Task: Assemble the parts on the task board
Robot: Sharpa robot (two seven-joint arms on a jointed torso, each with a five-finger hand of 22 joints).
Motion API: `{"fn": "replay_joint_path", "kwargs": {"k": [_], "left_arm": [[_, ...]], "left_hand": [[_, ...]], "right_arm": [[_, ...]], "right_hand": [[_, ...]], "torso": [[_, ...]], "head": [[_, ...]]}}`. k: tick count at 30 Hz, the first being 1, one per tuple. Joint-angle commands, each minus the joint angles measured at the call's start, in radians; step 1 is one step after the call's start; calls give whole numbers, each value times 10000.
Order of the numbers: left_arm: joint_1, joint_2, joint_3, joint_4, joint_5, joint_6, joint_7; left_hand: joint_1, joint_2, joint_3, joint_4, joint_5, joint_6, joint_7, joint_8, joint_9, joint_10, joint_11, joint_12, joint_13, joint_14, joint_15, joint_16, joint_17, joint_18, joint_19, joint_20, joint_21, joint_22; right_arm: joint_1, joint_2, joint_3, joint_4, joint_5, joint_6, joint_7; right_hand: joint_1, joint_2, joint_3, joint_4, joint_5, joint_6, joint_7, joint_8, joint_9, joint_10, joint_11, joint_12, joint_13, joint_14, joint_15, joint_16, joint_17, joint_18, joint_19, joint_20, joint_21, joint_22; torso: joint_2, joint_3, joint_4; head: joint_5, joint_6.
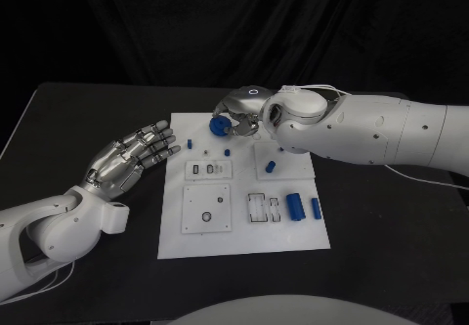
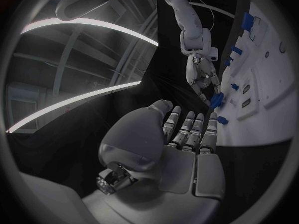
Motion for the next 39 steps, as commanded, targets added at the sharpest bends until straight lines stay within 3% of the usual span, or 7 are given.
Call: {"fn": "replay_joint_path", "kwargs": {"k": [1,15,23,29,31,35,39], "left_arm": [[17,10,0,5,9,161,2234],[17,4,-6,-26,45,156,2204],[16,13,-7,-48,48,161,2176],[16,15,-7,-54,49,164,2163],[16,14,-7,-54,49,165,2161],[15,14,-7,-54,49,165,2156],[15,8,-7,-58,49,164,2152]], "left_hand": [[-99,1,37,9,-31,-40,58,-9,-12,20,65,39,12,-19,80,39,-3,-81,12,26,-5,-14],[-116,-8,64,4,-38,-56,67,-14,-15,15,74,42,11,-18,85,48,-4,-90,15,25,-4,-14],[-136,-20,92,-2,-50,-87,80,-23,-19,-4,85,31,7,-34,91,47,-8,-98,6,25,-10,-18],[-136,-20,92,-2,-50,-87,80,-23,-19,-4,85,31,7,-34,91,47,-8,-98,6,25,-10,-18],[-136,-20,92,-2,-50,-87,80,-23,-19,-4,85,31,7,-34,91,47,-8,-98,6,25,-10,-18],[-136,-20,92,-2,-50,-87,80,-23,-19,-4,85,31,7,-34,91,47,-8,-98,6,25,-10,-18],[-136,-20,92,-2,-50,-87,80,-23,-19,-4,85,31,7,-34,91,47,-8,-98,6,25,-10,-18]], "right_arm": [[-60,-45,-8,110,-78,182,-103],[-94,-154,-9,312,-78,134,-44],[-100,-173,-9,266,-78,148,-69],[-102,-155,-9,206,-72,220,-151],[-103,-144,-9,173,-14,294,-186],[-104,-137,-9,109,119,422,-244],[-108,-147,-9,59,172,492,-298]], "right_hand": [[-100,15,-50,19,-55,277,9,119,8,1058,-69,27,2632,1052,-68,26,2634,44,20,-73,-52,1075],[-112,22,-55,25,-60,696,24,228,34,1058,-51,27,2632,1052,-56,26,2634,59,-10,-64,-105,1038],[-62,-7,-58,-28,-76,250,-25,-128,-152,1058,-89,27,2632,1052,-79,26,2634,78,-52,-77,-178,993],[-12,7,-89,-78,-143,-2157,-132,-335,-921,1058,-175,27,2632,1052,-151,26,2634,113,-127,-137,-310,899],[2,21,-115,-87,-219,-3252,-200,-393,-1268,1058,-238,27,2632,1052,-205,26,2634,129,-165,-183,-383,851],[-14,44,-142,-66,-361,-3312,-96,-379,-1327,1058,-184,27,2632,1052,-181,26,2634,143,-202,-188,-444,804],[-29,61,-171,-45,-404,-2908,29,-299,-1285,1058,-83,27,2632,1052,-101,26,2634,145,-218,-136,-480,785]], "torso": [[-2,-4,5],[-7,1,-16],[2,3,-5],[1,4,-4],[1,4,-4],[1,3,-5],[0,4,-1]], "head": [[-14,-7],[-1,-71],[-23,-85],[-42,-105],[-42,-105],[-52,-118],[-56,-124]]}}
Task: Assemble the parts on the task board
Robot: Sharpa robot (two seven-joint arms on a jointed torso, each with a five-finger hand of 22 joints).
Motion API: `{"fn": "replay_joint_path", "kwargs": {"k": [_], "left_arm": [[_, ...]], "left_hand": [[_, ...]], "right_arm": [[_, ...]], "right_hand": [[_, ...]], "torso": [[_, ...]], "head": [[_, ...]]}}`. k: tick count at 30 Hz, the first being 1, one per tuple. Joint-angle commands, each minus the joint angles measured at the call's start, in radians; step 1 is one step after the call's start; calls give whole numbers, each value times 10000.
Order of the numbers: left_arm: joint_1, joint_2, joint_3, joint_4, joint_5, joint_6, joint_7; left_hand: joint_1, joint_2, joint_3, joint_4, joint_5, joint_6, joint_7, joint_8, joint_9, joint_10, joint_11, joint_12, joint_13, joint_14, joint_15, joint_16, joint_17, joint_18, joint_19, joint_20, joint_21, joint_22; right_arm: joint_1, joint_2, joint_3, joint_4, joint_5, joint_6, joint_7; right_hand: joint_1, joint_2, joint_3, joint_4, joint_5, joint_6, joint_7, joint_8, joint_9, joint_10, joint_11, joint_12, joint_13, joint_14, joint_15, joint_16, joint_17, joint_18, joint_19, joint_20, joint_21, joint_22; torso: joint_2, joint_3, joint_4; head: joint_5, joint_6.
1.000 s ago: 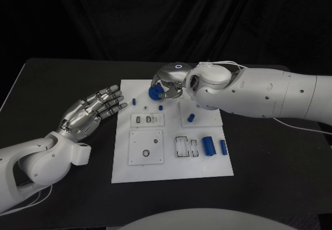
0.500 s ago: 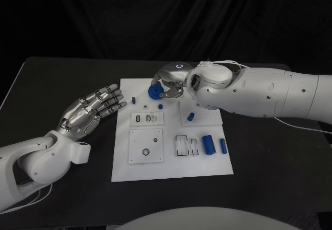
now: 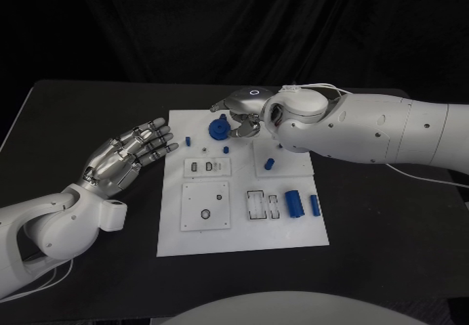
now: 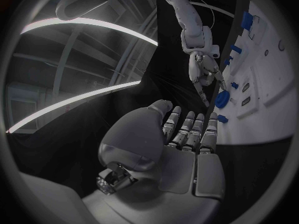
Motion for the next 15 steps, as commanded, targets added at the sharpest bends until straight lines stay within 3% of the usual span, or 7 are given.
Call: {"fn": "replay_joint_path", "kwargs": {"k": [1,2,3,5,6,12,15], "left_arm": [[15,6,3,9,24,139,2152],[15,5,3,9,24,140,2152],[15,4,3,9,24,141,2153],[15,2,3,10,24,145,2154],[15,0,3,10,24,145,2154],[15,-25,3,0,24,142,2157],[14,-25,3,-5,24,149,2163]], "left_hand": [[-83,34,36,-2,-51,-50,43,-22,-9,-3,86,31,7,3,56,47,-8,-100,7,26,-10,-9],[-83,34,36,-2,-51,-50,43,-22,-9,-3,86,31,7,3,56,47,-8,-100,7,26,-10,-9],[-83,34,36,-2,-51,-50,43,-22,-9,-3,86,31,7,3,56,47,-8,-100,7,26,-10,-9],[-83,34,36,-2,-51,-50,43,-22,-9,-3,86,31,7,3,56,47,-8,-100,7,26,-10,-9],[-83,34,36,-2,-51,-50,43,-22,-9,-3,86,31,7,3,56,47,-8,-100,7,26,-10,-9],[-83,34,36,-2,-51,-50,43,-22,-9,-3,86,31,7,3,56,47,-8,-100,7,26,-10,-9],[-108,20,76,-11,-64,-55,56,-26,-10,-6,98,48,7,-3,66,57,-11,-111,13,26,-6,-9]], "right_arm": [[-30,-15,5,-30,116,238,-279],[-31,-23,5,-36,121,247,-285],[-33,-39,5,-39,127,240,-287],[-35,-78,4,-31,132,181,-272],[-36,-100,4,-24,134,155,-262],[-42,-273,3,16,140,125,-206],[-55,-391,2,78,142,142,-185]], "right_hand": [[-13,39,-89,42,-87,815,114,206,131,1034,142,27,2635,1032,126,26,2634,141,-53,87,-43,793],[-17,42,-94,45,-90,895,123,221,141,1034,152,27,2635,1032,137,26,2634,143,-53,94,-45,793],[-46,66,-134,82,-126,2153,188,468,337,1034,232,27,2635,1032,211,26,2634,143,-41,168,-50,809],[-51,76,-141,91,-128,2405,194,509,372,1034,238,27,2635,1032,219,26,2634,146,-44,182,-59,805],[-66,88,-159,111,-138,2956,210,636,457,1034,276,27,2635,1032,248,26,2634,148,-43,209,-66,808],[-169,149,-199,237,-160,4210,100,1076,698,1034,285,27,2635,1032,268,26,2634,141,-4,249,-46,867],[-169,166,-196,254,-188,4478,59,1151,769,1034,276,27,2635,1032,263,26,2634,137,7,246,-38,885]], "torso": [[-1,-1,5],[-1,-3,7],[-1,-5,8],[-1,-5,8],[-1,-5,8],[-6,-7,11],[-2,-2,10]], "head": [[-6,-16],[-9,-24],[-12,-31],[-12,-31],[-12,-31],[-25,-69],[-45,-83]]}}
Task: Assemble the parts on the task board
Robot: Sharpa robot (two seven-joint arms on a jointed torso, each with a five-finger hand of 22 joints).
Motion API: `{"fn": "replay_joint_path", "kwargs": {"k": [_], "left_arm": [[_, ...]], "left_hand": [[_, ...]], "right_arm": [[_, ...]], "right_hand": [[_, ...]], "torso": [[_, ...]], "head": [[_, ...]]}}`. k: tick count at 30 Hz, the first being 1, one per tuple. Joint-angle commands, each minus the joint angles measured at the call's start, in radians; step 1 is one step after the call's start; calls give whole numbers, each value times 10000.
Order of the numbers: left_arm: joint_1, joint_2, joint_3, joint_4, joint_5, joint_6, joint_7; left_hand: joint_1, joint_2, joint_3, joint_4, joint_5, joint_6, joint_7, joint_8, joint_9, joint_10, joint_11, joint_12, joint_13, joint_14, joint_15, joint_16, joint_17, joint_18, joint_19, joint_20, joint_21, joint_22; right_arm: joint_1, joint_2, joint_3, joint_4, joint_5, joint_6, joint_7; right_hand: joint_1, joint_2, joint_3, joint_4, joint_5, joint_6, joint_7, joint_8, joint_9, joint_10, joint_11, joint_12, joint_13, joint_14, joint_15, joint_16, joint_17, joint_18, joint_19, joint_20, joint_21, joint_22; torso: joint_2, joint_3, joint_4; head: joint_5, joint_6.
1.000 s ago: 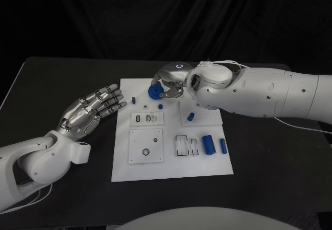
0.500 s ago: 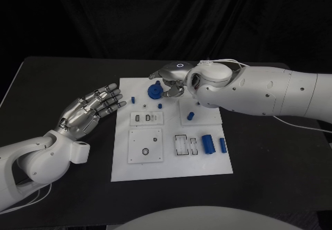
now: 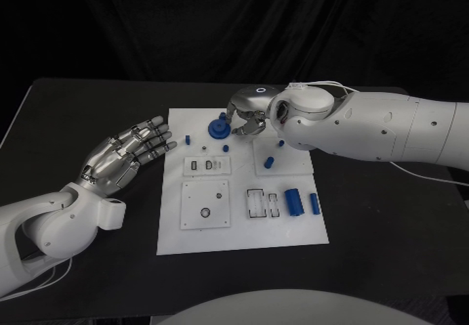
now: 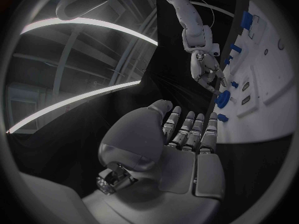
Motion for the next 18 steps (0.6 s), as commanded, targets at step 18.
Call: {"fn": "replay_joint_path", "kwargs": {"k": [18], "left_arm": [[12,-114,3,43,21,137,2165]], "left_hand": [[-108,20,66,-1,-63,-19,20,-26,-10,-5,98,49,7,-3,66,57,-11,-111,13,26,-6,-10]], "right_arm": [[10,-1154,0,697,19,-945,-18]], "right_hand": [[-76,79,-109,146,-203,916,-199,249,392,1026,-66,27,2635,1024,-30,26,2634,142,-2,-16,-71,898]], "torso": [[2,2,-4]], "head": [[-61,37]]}}
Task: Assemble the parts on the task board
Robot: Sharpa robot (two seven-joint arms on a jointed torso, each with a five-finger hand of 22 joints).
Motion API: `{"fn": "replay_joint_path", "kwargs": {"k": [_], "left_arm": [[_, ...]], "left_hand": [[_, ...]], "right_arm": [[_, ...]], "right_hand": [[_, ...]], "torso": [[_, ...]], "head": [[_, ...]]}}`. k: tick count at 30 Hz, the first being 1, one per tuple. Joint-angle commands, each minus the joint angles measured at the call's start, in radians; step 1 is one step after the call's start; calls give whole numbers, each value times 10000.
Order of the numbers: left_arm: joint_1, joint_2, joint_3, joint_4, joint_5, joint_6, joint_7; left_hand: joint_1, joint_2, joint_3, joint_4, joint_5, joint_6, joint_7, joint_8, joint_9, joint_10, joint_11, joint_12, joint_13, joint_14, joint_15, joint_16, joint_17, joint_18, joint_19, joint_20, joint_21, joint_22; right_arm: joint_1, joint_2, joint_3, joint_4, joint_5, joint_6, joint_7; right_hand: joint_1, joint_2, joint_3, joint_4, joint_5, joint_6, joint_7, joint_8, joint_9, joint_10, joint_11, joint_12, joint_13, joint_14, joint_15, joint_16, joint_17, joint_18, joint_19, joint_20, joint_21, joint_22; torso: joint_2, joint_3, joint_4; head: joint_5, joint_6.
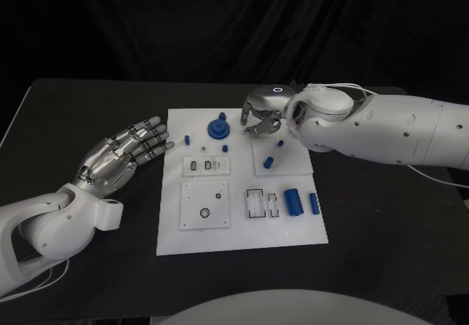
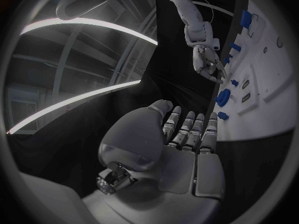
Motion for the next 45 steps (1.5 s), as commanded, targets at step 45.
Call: {"fn": "replay_joint_path", "kwargs": {"k": [45], "left_arm": [[12,69,4,37,56,217,2098]], "left_hand": [[-151,28,151,5,-54,52,27,-4,0,19,100,96,14,0,79,86,-12,-128,22,25,-1,-12]], "right_arm": [[32,-3072,-95,1144,626,-301,-433]], "right_hand": [[-7,-93,-683,809,-1709,-1347,-152,-929,-701,510,-378,-335,2119,763,-326,-901,2004,161,25,-316,-327,861]], "torso": [[8,-4,30]], "head": [[-199,91]]}}
